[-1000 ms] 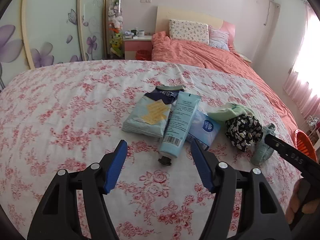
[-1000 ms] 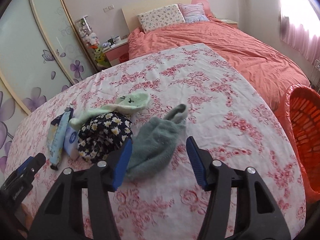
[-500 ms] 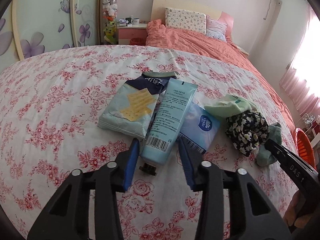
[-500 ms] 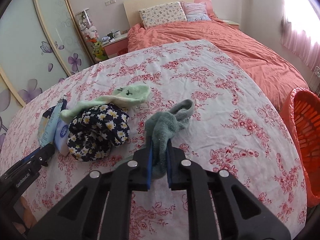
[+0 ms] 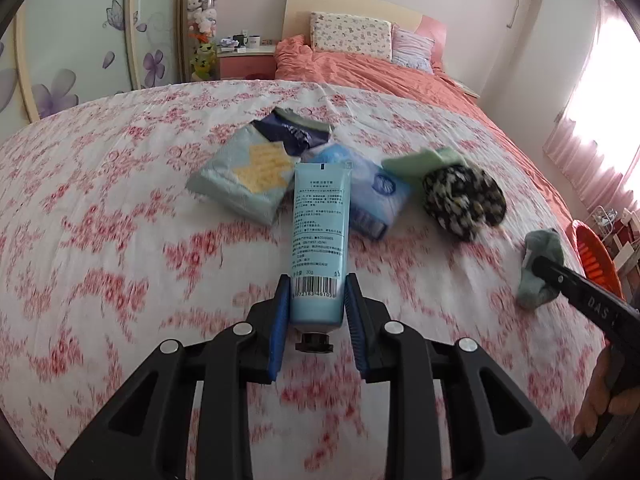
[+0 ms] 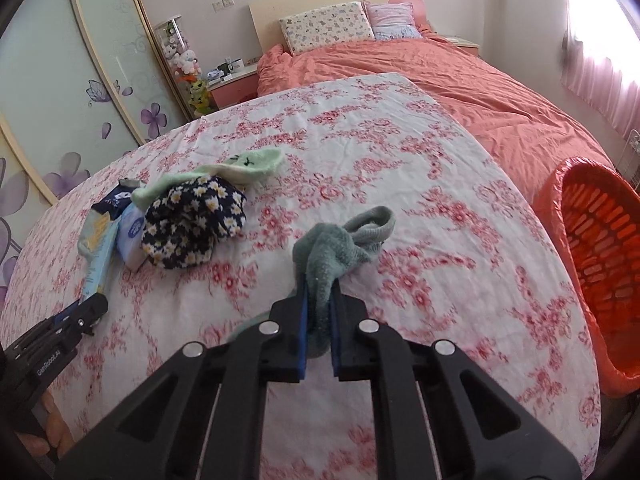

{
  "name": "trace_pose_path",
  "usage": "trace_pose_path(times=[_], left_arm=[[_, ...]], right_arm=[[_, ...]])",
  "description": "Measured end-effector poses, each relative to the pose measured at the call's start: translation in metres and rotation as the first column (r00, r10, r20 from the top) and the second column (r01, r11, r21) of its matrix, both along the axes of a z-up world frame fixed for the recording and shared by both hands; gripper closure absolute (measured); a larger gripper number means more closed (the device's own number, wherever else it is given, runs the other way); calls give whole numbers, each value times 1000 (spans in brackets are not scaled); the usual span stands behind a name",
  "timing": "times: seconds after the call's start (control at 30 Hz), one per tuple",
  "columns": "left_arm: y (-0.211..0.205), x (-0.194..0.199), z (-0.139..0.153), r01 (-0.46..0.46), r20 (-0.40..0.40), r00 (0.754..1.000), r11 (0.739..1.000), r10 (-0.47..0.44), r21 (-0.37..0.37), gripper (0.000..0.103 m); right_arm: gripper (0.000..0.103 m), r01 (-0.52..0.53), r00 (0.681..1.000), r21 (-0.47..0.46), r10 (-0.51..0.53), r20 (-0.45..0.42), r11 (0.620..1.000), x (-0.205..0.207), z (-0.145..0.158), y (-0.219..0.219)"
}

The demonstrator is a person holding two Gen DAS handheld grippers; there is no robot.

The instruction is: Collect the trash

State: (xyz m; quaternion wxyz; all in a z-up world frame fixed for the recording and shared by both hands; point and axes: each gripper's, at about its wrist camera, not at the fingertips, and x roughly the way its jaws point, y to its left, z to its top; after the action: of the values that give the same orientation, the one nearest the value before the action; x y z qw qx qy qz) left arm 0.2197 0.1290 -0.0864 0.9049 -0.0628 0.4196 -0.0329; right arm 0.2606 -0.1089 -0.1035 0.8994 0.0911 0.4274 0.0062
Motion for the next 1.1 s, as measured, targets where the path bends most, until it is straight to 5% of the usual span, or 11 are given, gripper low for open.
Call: trace_pose_path(times=[0.1,0.23,0.4,0.93,1.1], left_arm=[[0,-5,0,-20,-2,1000,1000,20,12,74],[2,5,1,-60,-4,998,998,61,7,58],[0,14,0,-76,-1,997,997,77,31,58],[13,12,0,-91,7,996,994,91,-57,58],[2,14,0,-92,-1,996,996,92,12,58]], right_arm=[[92,3,1000,-2,-3,2,1000,-5,0,-3],[84,18,1000,15,-18,-3,1000,-2,-2,-5],[76,21,1000,-6,-21,-3,1000,3,-4,3],[73,25,1000,-35,-25,-2,999,4,-7,4],[72,27,1000,-30,-27,-2,999,4,-7,3]])
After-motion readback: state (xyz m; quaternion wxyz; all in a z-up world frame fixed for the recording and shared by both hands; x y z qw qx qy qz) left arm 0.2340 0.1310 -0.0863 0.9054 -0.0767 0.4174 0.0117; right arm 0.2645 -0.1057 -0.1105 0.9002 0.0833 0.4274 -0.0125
